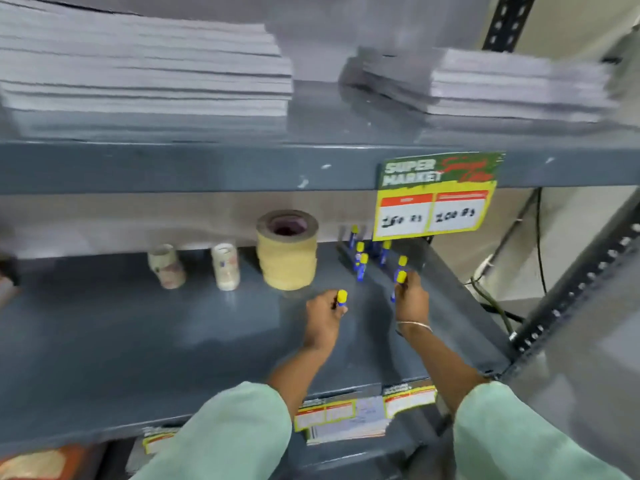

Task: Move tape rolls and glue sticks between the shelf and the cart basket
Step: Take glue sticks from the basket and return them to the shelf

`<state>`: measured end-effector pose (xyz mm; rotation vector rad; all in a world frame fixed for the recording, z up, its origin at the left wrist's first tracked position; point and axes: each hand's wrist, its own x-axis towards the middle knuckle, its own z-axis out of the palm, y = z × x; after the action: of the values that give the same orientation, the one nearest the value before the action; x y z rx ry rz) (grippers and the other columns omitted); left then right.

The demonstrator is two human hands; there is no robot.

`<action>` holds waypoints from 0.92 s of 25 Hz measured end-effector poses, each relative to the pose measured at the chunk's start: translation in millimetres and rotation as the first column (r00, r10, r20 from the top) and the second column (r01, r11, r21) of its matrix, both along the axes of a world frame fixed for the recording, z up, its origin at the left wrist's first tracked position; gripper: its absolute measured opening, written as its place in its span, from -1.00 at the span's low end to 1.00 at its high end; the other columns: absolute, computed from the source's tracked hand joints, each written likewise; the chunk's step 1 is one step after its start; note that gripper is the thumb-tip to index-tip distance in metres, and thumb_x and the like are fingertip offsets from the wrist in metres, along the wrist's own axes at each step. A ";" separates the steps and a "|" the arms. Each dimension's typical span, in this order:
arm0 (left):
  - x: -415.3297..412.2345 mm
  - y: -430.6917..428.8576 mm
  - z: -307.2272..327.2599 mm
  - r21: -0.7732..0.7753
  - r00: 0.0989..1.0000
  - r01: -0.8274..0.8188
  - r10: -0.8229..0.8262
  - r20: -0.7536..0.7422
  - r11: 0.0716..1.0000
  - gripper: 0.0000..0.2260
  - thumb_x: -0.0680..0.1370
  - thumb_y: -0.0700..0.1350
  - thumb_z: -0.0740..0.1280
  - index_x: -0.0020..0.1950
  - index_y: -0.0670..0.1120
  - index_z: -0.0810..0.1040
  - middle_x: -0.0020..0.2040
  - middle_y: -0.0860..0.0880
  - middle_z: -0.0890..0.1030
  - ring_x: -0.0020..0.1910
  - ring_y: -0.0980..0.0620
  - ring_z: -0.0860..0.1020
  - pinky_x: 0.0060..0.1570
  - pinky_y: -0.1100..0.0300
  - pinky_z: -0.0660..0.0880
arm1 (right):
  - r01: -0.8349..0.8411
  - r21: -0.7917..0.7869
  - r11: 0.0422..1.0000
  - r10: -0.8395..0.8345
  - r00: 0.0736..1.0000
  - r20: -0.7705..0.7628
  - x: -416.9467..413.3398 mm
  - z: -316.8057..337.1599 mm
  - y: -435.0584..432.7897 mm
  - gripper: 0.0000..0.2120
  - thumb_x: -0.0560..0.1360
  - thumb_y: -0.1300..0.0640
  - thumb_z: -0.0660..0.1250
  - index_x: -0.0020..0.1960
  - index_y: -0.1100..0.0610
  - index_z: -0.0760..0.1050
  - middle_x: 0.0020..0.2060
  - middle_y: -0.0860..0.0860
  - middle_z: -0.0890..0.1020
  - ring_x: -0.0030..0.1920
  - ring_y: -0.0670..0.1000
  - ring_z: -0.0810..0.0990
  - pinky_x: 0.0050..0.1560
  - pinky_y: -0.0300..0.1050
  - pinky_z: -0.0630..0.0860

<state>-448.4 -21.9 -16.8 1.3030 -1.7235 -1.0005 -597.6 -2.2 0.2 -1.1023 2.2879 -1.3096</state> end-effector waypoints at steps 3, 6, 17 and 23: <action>-30.0 -4.2 -7.3 0.025 0.999 -0.025 0.025 0.028 0.999 -0.87 0.40 -0.36 0.36 -0.31 -0.20 0.48 -0.35 -0.31 0.51 -0.30 0.06 0.33 -0.28 0.12 0.27 | 0.027 0.048 0.998 -0.029 0.999 0.031 -27.1 -17.5 1.4 -0.91 0.53 0.35 0.10 -0.04 0.27 0.37 -0.25 0.32 0.51 -0.21 0.24 0.49 -0.23 -0.01 0.31; -51.3 -7.3 -14.5 0.009 0.997 -0.025 0.024 0.076 1.000 -0.95 0.42 -0.34 0.35 -0.23 -0.27 0.50 -0.28 -0.29 0.59 -0.29 0.04 0.37 -0.27 0.16 0.27 | 0.026 0.055 0.998 -0.028 0.999 0.032 -39.4 -30.3 2.8 -0.93 0.55 0.31 0.11 -0.02 0.23 0.36 -0.24 0.27 0.51 -0.24 0.15 0.46 -0.23 -0.08 0.28; -60.3 -2.5 -22.9 0.048 0.999 -0.045 0.046 -0.025 0.998 -0.71 0.33 -0.36 0.46 0.02 -0.22 0.54 -0.08 -0.26 0.65 -0.09 -0.19 0.62 0.01 -0.09 0.58 | 0.002 0.003 1.000 -0.002 1.000 0.011 -45.8 -28.2 4.7 -0.37 0.37 0.32 0.44 0.36 0.35 0.25 0.19 0.34 0.48 0.23 0.28 0.44 0.23 0.05 0.38; -11.9 0.3 3.8 -0.100 0.993 -0.113 0.115 0.016 0.989 -0.56 0.36 -0.19 0.48 0.19 -0.22 0.47 0.15 -0.20 0.52 0.11 -0.14 0.52 0.16 0.08 0.43 | -0.029 -0.158 0.987 -0.020 0.955 -0.297 -2.8 31.7 -11.8 -0.34 0.36 -0.07 0.33 0.25 0.40 0.33 0.19 0.37 0.44 0.21 0.36 0.36 0.24 0.02 0.15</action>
<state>-460.3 -21.6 -13.0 1.3371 -1.6733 -0.8282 -600.4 -14.0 31.9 -1.4471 2.4173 -1.4324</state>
